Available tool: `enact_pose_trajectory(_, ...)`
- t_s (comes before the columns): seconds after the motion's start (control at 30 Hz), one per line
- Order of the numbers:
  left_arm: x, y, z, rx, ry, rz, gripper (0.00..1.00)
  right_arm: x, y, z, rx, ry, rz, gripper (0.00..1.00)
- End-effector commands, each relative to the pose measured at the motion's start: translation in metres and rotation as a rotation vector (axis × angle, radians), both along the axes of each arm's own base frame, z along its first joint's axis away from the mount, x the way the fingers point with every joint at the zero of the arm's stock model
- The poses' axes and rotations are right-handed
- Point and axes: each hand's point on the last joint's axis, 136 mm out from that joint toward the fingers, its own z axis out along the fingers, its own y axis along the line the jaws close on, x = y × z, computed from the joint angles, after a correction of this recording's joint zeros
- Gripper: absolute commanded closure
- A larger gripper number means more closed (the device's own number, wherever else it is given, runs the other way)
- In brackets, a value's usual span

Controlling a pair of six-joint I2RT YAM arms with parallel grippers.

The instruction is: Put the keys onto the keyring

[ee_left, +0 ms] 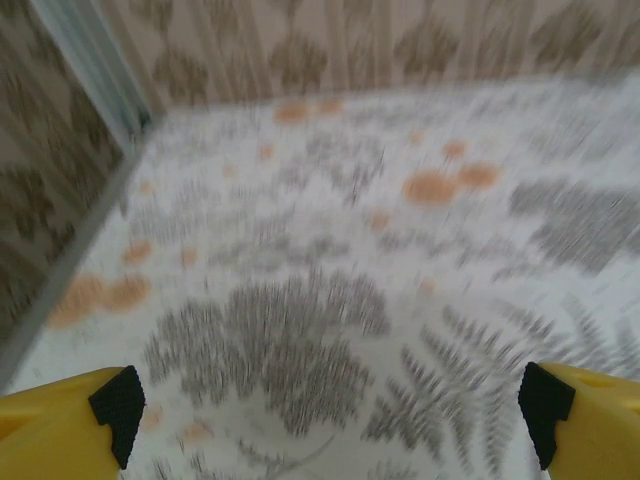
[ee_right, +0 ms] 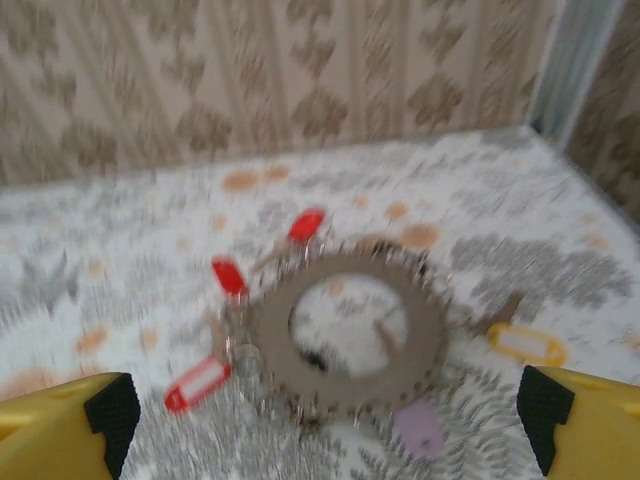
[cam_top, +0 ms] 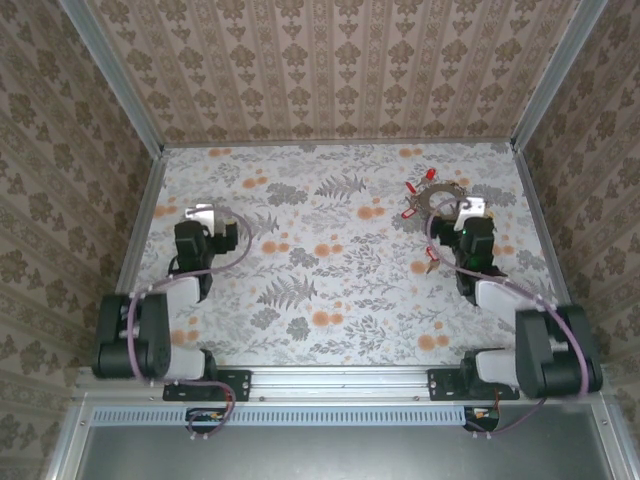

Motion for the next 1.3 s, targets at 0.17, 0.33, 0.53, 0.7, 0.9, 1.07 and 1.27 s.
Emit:
enact_pose_trajectory(0.17, -0.05, 0.013, 0.082, -0.18, 0.126, 0.135, 0.0, -0.029, -0.027, 0.022, 0.238, 0.123, -0.202, 0.0)
enact_pose_trajectory(0.33, -0.052, 0.008, 0.064, -0.257, 0.211, 0.089, 0.0, -0.005, -0.025, -0.004, 0.258, 0.35, -0.212, 0.03)
enact_pose_trajectory(0.53, -0.047, 0.004, 0.049, -0.317, 0.255, 0.096, 0.0, 0.023, -0.041, -0.053, 0.208, 0.683, -0.338, 0.06)
enact_pose_trajectory(0.7, -0.047, 0.0, 0.037, -0.318, 0.31, 0.1, 0.0, 0.045, -0.028, -0.087, 0.241, 0.838, -0.273, 0.21)
enact_pose_trajectory(0.9, -0.046, 0.001, 0.026, -0.312, 0.347, 0.12, 0.0, 0.083, -0.002, -0.11, 0.333, 0.886, -0.125, 0.42)
enact_pose_trajectory(1.07, -0.043, -0.003, 0.02, -0.319, 0.374, 0.115, 0.0, 0.104, 0.011, -0.13, 0.386, 0.914, -0.063, 0.54)
enact_pose_trajectory(1.27, -0.045, 0.001, 0.019, -0.276, 0.384, 0.142, 0.0, 0.101, 0.015, -0.161, 0.409, 0.965, -0.058, 0.56)
